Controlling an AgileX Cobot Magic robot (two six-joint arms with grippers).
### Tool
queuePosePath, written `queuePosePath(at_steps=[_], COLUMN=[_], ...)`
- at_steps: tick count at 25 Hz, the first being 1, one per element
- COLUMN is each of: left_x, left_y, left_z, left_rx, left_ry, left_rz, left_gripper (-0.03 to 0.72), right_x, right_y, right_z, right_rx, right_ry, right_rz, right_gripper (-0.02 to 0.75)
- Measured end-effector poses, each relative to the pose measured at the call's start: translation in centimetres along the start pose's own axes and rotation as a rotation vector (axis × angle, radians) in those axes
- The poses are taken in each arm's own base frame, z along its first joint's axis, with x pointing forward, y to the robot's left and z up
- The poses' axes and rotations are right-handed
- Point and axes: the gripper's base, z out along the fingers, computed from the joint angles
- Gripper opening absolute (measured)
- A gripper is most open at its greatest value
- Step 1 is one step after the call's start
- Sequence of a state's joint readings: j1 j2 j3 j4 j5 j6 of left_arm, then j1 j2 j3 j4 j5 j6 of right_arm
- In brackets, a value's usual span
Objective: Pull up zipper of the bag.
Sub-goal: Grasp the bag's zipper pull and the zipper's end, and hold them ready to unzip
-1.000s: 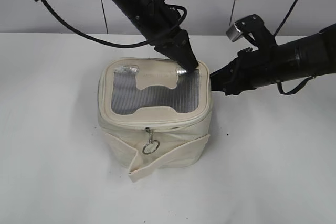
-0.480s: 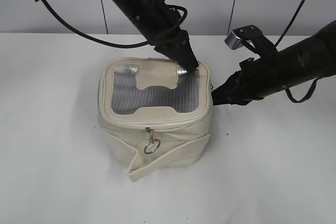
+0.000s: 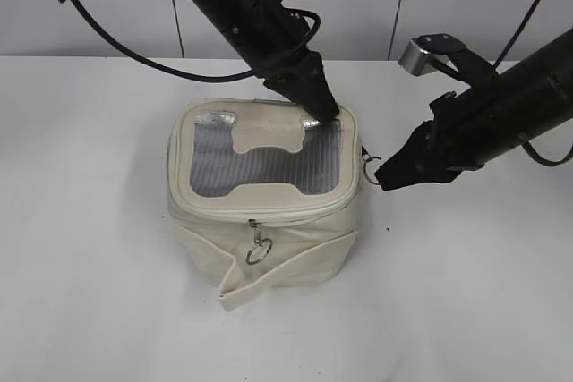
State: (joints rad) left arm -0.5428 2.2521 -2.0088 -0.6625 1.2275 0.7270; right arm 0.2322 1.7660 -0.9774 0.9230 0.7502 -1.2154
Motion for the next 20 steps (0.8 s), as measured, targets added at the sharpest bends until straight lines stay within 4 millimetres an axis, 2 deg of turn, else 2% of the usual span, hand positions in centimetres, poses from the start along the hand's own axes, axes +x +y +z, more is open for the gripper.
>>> queuePosePath(at_steps=[9, 20], left_x=[0.0, -0.1], left_y=[-0.1, -0.5], left_z=[0.0, 0.2], left_rx=[0.002, 0.020], left_ry=[0.002, 0.010], left_rz=[-0.017, -0.017], left_gripper=[0.090, 0.088], right_x=[0.3, 2.0], right_y=[2.0, 5.0], right_z=[-2.0, -3.6], right_rx=[-0.086, -0.118], right_ry=[0.074, 0.109], right_rz=[-0.015, -0.016], right_gripper=[0.006, 0.006])
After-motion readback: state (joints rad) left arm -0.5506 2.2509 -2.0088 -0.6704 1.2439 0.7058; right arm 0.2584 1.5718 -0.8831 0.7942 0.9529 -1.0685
